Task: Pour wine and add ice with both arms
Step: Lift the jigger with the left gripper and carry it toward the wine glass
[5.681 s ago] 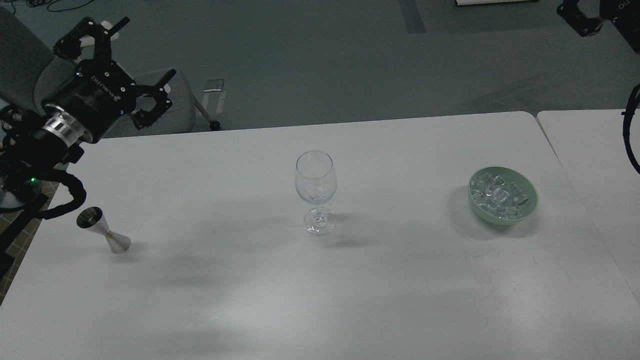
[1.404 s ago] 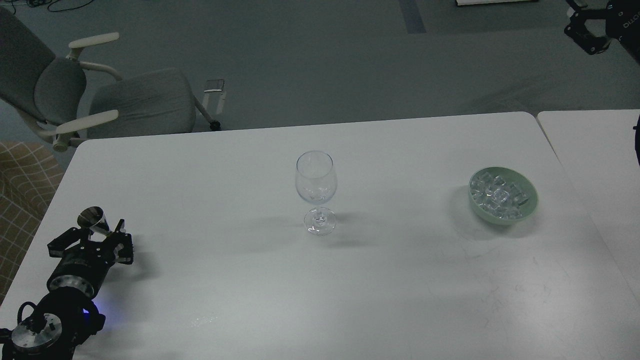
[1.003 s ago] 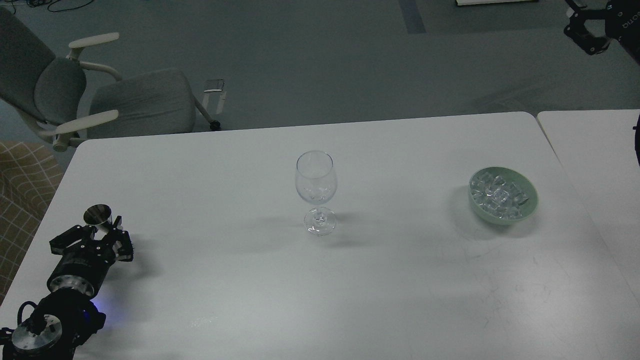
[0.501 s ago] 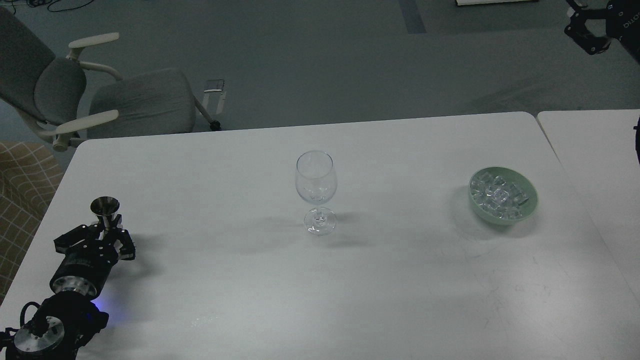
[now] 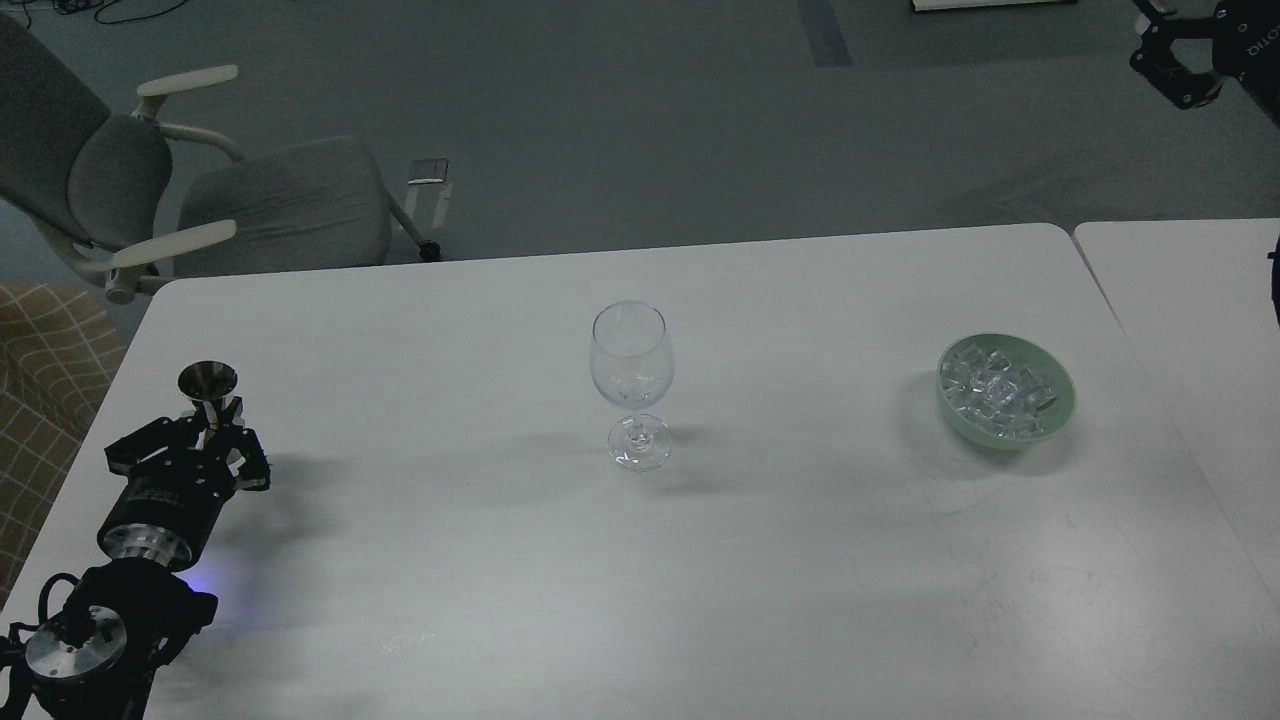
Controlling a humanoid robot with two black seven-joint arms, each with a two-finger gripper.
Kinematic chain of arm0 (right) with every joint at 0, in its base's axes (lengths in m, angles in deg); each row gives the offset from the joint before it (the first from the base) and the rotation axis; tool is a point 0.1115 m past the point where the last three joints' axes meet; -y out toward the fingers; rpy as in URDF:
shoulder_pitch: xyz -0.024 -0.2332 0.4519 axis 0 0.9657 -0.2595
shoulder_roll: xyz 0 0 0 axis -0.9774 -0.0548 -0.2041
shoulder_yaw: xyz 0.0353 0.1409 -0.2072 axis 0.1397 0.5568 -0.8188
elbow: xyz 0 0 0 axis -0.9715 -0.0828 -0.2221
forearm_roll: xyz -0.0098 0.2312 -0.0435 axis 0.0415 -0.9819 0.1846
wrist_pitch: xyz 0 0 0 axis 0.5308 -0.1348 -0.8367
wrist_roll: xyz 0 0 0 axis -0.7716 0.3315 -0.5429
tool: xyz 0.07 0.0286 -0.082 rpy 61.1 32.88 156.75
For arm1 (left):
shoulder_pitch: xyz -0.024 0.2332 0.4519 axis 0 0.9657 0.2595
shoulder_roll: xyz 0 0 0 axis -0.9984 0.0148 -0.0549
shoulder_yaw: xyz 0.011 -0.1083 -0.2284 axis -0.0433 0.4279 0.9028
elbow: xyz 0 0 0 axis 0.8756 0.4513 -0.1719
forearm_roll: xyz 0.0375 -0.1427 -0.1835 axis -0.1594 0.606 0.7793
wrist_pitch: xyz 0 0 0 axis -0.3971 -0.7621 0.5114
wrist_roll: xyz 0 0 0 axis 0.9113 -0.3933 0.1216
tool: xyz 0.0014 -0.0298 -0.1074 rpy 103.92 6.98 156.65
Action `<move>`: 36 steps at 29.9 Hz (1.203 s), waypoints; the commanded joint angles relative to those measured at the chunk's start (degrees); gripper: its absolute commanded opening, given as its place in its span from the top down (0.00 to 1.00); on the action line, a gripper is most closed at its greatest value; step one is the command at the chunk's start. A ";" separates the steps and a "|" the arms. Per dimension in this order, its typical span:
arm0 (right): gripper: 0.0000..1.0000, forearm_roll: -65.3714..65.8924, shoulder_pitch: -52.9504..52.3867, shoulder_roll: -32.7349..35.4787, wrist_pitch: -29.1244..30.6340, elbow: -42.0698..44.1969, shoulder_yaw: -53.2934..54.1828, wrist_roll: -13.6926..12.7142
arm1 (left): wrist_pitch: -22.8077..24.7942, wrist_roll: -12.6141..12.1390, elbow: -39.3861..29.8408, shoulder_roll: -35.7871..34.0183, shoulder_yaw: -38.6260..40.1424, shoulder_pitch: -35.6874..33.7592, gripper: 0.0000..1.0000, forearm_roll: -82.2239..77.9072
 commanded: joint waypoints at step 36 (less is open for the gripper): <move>0.00 0.38 0.61 0.72 -0.07 -0.09 -0.17 -0.08 | -14.82 -9.08 -16.06 -1.56 -7.75 -14.35 1.00 0.05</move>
